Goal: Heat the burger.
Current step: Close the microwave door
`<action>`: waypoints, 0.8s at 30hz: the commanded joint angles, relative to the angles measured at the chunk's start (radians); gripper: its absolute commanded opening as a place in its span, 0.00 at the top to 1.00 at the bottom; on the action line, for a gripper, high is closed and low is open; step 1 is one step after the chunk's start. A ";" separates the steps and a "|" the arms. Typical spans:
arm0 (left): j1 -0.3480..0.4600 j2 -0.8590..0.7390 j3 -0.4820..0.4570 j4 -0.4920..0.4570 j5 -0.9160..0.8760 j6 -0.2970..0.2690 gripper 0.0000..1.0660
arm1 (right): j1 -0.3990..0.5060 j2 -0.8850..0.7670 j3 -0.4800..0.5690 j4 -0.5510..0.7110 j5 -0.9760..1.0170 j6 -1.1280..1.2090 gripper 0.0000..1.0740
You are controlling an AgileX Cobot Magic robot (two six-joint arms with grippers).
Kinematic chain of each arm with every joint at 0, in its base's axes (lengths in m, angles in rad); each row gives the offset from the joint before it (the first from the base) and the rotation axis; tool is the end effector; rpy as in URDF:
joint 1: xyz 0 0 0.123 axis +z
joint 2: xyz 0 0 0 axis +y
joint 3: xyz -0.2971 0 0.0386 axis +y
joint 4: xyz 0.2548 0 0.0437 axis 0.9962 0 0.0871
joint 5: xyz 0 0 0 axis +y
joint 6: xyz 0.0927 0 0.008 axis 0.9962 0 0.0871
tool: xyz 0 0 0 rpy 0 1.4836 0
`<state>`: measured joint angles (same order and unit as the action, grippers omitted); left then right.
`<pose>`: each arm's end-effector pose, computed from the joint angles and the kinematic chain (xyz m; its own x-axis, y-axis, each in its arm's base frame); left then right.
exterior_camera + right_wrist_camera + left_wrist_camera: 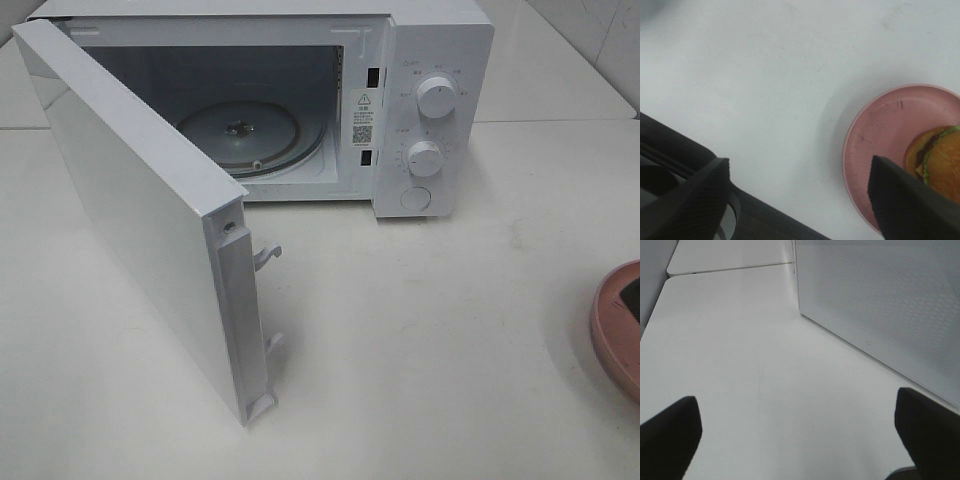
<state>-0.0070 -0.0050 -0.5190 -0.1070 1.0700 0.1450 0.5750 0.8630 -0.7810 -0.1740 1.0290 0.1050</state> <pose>-0.0155 -0.0086 0.2845 -0.4303 0.0959 -0.8976 0.1318 0.9904 0.0427 0.1267 0.0656 0.3182 -0.7206 -0.4498 -0.5277 -0.4619 0.8790 -0.1185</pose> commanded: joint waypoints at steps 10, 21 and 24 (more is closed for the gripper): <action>0.001 -0.005 0.003 -0.003 0.001 -0.005 0.08 | -0.002 -0.323 -0.001 0.006 0.128 0.009 0.29; 0.001 -0.005 0.003 -0.003 0.001 -0.005 0.08 | -0.178 -0.635 0.060 0.011 0.146 0.021 0.29; 0.001 -0.005 0.003 -0.003 0.001 -0.005 0.08 | -0.233 -0.700 0.102 0.011 0.134 0.022 0.29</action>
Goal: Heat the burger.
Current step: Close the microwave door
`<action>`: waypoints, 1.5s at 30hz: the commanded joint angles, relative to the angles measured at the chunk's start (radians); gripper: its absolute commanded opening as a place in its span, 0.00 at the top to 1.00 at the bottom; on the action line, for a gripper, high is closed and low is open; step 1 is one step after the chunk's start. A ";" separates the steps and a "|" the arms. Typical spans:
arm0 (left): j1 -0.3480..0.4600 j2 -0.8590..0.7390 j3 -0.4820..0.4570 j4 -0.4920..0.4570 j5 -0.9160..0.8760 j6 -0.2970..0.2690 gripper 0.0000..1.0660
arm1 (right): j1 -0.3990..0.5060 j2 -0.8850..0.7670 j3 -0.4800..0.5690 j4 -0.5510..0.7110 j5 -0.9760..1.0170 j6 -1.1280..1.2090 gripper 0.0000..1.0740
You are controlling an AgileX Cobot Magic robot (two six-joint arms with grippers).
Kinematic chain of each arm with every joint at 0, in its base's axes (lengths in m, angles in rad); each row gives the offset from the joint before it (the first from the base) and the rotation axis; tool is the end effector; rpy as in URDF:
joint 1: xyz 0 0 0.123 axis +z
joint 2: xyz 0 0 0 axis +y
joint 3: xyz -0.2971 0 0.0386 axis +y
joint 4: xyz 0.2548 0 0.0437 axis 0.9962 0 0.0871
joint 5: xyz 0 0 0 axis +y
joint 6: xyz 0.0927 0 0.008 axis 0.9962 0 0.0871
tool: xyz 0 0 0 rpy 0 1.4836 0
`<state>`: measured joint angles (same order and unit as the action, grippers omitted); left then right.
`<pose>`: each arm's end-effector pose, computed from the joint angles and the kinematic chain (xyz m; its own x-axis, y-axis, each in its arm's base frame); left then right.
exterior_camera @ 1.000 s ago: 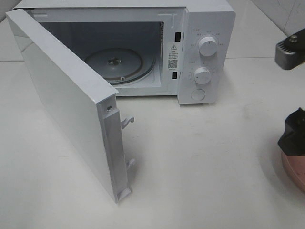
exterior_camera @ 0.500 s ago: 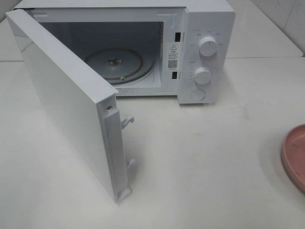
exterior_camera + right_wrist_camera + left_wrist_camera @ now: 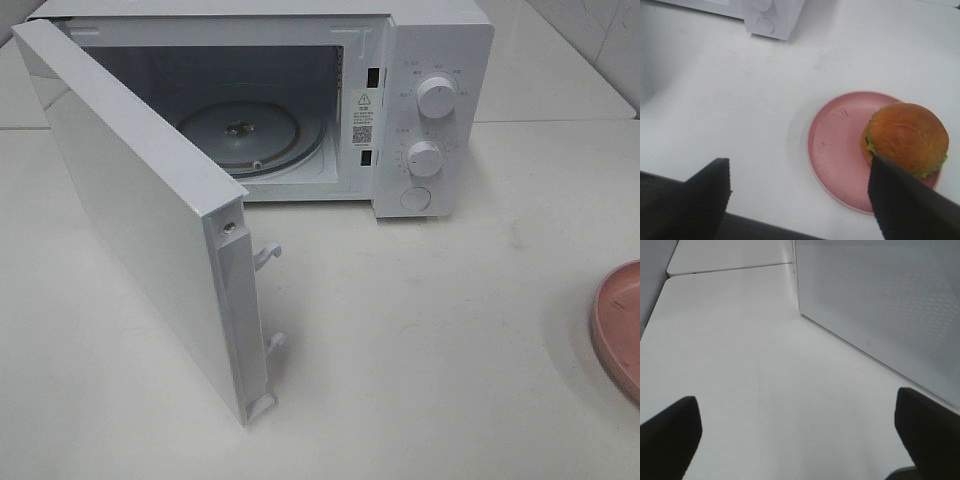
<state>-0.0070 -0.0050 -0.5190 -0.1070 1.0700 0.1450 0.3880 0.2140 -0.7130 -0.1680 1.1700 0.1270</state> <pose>-0.0155 -0.0086 0.2845 -0.4303 0.0959 -0.8976 0.1318 0.9904 0.0427 0.0032 -0.0142 0.3338 -0.5208 -0.1479 -0.8408 -0.2232 0.9742 -0.0331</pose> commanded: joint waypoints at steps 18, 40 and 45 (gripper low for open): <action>0.001 -0.006 0.003 -0.003 0.001 -0.005 0.08 | -0.207 -0.248 0.214 0.090 -0.172 -0.001 0.31; 0.001 -0.005 0.003 -0.003 0.001 -0.005 0.08 | -0.207 -0.248 0.214 0.089 -0.172 0.004 0.31; 0.001 -0.005 0.003 -0.003 0.001 -0.005 0.08 | -0.207 -0.248 0.214 0.089 -0.172 0.004 0.31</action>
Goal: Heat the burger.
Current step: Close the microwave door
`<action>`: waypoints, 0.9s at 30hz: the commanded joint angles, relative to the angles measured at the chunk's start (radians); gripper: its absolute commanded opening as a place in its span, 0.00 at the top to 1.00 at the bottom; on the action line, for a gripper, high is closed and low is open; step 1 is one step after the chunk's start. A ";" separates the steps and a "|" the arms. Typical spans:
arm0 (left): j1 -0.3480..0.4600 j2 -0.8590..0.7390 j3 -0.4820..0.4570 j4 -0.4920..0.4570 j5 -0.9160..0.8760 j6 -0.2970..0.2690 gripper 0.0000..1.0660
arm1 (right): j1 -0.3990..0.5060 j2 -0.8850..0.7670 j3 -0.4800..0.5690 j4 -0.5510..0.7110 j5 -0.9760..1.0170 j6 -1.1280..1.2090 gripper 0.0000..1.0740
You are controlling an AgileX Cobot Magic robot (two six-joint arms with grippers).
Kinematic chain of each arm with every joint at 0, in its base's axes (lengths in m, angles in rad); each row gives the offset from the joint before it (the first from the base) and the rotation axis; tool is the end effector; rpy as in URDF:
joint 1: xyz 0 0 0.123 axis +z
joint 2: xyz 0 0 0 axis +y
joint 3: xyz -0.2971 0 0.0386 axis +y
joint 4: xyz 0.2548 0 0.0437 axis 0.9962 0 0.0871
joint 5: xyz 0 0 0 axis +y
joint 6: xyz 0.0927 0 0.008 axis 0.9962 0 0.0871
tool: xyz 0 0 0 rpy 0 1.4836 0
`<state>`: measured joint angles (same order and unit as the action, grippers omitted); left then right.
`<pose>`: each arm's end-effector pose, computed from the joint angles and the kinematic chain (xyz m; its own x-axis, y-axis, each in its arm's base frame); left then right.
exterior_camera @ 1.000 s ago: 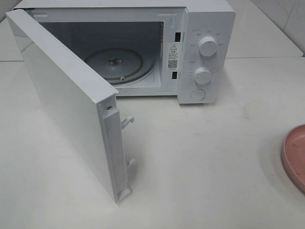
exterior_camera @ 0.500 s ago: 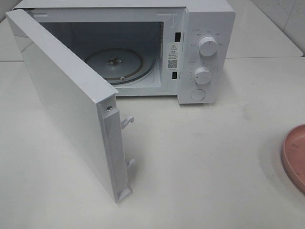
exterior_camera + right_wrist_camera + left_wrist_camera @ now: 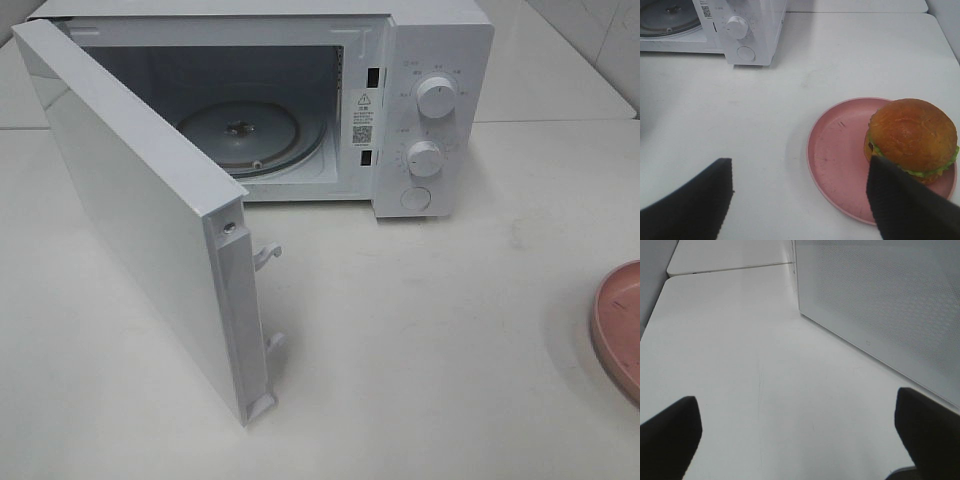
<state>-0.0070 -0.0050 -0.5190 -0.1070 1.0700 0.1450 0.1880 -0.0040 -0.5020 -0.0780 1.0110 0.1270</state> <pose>-0.0155 -0.0086 0.2845 -0.4303 0.0959 -0.8976 0.1318 0.9904 0.0427 -0.0094 -0.0080 0.2845 -0.4068 0.0094 -0.9135 -0.0928 0.9944 0.0515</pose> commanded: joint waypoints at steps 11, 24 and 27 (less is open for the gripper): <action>0.001 -0.005 0.003 -0.003 0.001 -0.005 0.08 | -0.007 -0.030 0.003 -0.001 -0.013 0.004 0.31; 0.001 -0.004 -0.013 -0.013 -0.012 -0.009 0.08 | -0.007 -0.030 0.003 -0.001 -0.013 0.004 0.31; 0.001 -0.004 -0.022 -0.017 -0.018 -0.009 0.08 | -0.007 -0.030 0.003 -0.001 -0.013 0.004 0.31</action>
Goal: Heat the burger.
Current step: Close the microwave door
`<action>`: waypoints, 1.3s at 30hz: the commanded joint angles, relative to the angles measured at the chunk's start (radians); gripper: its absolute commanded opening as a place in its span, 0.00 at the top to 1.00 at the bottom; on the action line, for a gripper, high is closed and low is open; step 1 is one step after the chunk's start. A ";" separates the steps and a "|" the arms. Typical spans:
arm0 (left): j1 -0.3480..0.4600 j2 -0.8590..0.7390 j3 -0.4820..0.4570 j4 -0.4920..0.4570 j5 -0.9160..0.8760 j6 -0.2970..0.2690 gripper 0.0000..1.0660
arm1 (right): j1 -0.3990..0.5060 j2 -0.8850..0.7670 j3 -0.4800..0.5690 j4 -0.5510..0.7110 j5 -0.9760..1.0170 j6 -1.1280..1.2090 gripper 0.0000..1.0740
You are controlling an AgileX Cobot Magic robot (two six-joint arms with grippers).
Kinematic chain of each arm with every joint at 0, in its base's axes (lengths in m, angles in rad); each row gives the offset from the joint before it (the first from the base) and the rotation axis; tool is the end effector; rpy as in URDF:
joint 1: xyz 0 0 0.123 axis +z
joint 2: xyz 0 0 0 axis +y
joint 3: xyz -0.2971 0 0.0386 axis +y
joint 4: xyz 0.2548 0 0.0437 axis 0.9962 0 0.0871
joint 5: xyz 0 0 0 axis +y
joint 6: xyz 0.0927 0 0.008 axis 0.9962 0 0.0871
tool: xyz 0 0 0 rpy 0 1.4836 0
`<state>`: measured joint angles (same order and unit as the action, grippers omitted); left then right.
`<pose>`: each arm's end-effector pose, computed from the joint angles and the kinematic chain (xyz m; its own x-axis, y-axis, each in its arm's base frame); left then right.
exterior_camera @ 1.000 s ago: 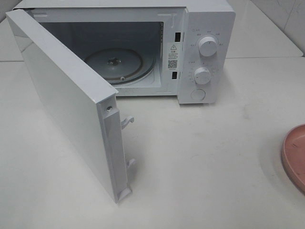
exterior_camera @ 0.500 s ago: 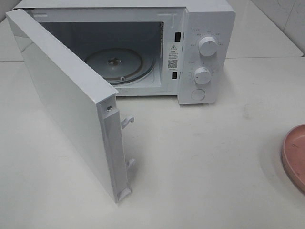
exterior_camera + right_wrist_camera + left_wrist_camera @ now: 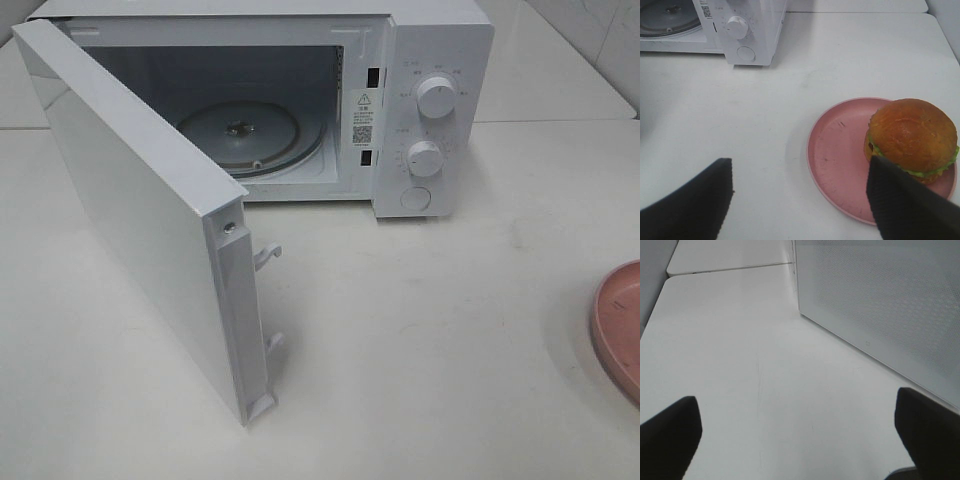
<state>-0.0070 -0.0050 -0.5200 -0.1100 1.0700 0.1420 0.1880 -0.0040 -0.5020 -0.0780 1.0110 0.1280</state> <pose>-0.0156 -0.0089 0.2848 -0.4296 0.0915 -0.8984 0.1322 0.9905 0.0377 -0.0094 -0.0080 0.2845 -0.4069 0.0104 -0.9134 -0.0924 0.9943 0.0524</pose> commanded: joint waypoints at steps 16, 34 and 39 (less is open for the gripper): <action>0.001 0.244 -0.041 -0.027 -0.286 -0.005 0.77 | -0.007 -0.030 0.003 -0.001 -0.013 0.003 0.31; 0.001 0.556 0.235 -0.046 -1.059 0.039 1.00 | -0.007 -0.030 0.003 -0.001 -0.013 0.003 0.31; 0.001 0.642 0.321 -0.045 -1.321 0.028 1.00 | -0.007 -0.030 0.003 -0.001 -0.013 0.003 0.31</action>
<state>-0.0070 0.5980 -0.2320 -0.1450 -0.1040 0.1790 0.1880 -0.0040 -0.5020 -0.0780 1.0110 0.1280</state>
